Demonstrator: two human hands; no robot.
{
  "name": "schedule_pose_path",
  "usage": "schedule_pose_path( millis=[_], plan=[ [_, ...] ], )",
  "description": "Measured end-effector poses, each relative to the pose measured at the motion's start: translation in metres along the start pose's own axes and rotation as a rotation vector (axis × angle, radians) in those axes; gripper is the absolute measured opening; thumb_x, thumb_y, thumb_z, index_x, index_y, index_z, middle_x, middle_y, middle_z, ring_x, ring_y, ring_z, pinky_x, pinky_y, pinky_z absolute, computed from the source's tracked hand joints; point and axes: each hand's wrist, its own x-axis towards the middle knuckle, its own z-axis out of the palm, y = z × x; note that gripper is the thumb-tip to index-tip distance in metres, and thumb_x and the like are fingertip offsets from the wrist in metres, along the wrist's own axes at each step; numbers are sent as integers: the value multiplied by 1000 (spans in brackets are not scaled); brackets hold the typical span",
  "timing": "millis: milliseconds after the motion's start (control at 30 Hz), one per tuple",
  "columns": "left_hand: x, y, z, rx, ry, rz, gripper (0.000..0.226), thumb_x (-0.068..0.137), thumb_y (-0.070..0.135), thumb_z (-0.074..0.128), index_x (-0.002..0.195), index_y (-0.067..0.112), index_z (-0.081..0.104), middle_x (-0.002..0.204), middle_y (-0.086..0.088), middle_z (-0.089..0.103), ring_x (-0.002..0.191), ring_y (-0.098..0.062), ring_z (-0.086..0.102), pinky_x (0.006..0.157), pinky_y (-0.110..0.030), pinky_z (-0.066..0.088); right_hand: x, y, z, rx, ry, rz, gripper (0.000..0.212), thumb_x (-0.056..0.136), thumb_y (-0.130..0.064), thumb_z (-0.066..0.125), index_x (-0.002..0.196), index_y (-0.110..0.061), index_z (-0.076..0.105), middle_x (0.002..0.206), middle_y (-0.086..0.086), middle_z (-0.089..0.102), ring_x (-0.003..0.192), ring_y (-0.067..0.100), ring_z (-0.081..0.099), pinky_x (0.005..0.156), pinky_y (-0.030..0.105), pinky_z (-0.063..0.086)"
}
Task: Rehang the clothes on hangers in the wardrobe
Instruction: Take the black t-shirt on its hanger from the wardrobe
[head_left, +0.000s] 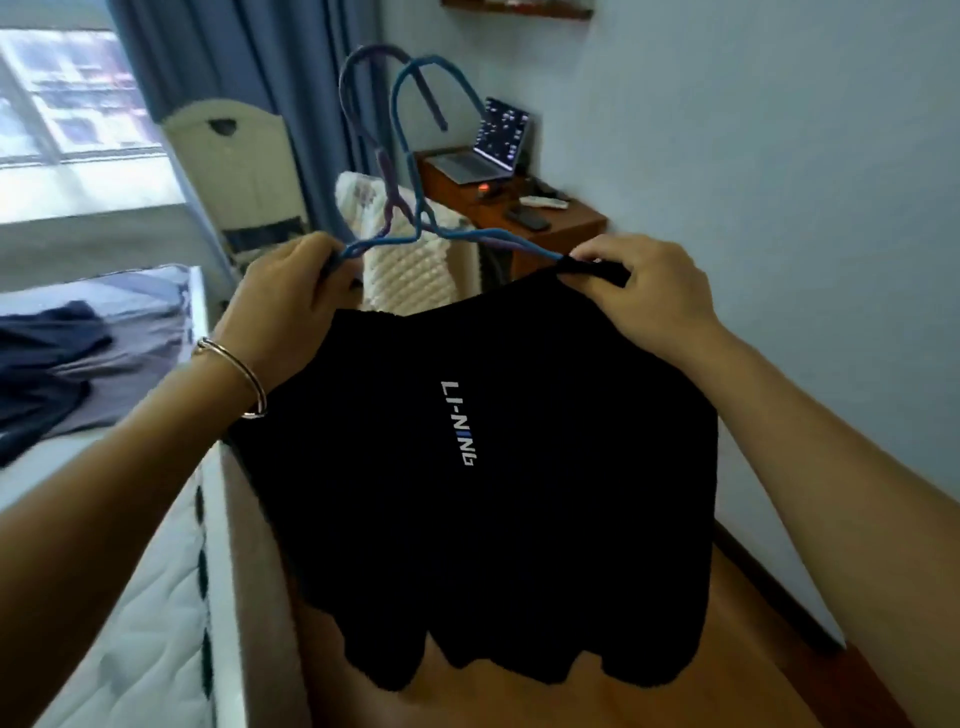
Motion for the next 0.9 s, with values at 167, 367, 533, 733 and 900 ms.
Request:
schedule_pose_path(
  millis=[167,367,533,733,900],
  plan=[
    [-4,-80,0,32,-57,-237,23,83,13,63,101,0,65,90,-22,67,78,-26,60,67,-16,28,86,-18,83,129,-120,-139,24,82,-34,63,104,-27,70,114,-3,68,107,19,60,91,40,47],
    [-13,-194,12,-10,-134,-588,65,71,23,76,127,7,49,122,-17,60,112,-31,58,91,-33,43,199,-43,174,213,-209,-227,21,80,-31,67,101,-27,71,107,-3,70,103,16,61,87,31,45],
    [13,-267,-2,180,104,-709,35,78,21,69,107,3,62,93,-25,69,85,-39,66,69,-39,45,290,-96,231,297,-318,-382,20,80,-31,69,99,-26,70,88,-11,63,82,8,56,64,9,38],
    [31,-322,-30,445,371,-816,43,78,33,62,110,4,63,98,-26,69,90,-45,64,76,-48,48,387,-173,318,408,-444,-564,50,69,-38,77,115,-31,60,94,-2,61,90,14,56,77,22,40],
    [48,-365,-54,627,557,-906,56,72,45,51,107,3,64,97,-26,69,91,-43,64,76,-47,47,463,-240,387,386,-548,-787,61,67,-49,73,122,-35,50,123,1,59,113,22,52,95,39,44]
  ],
)
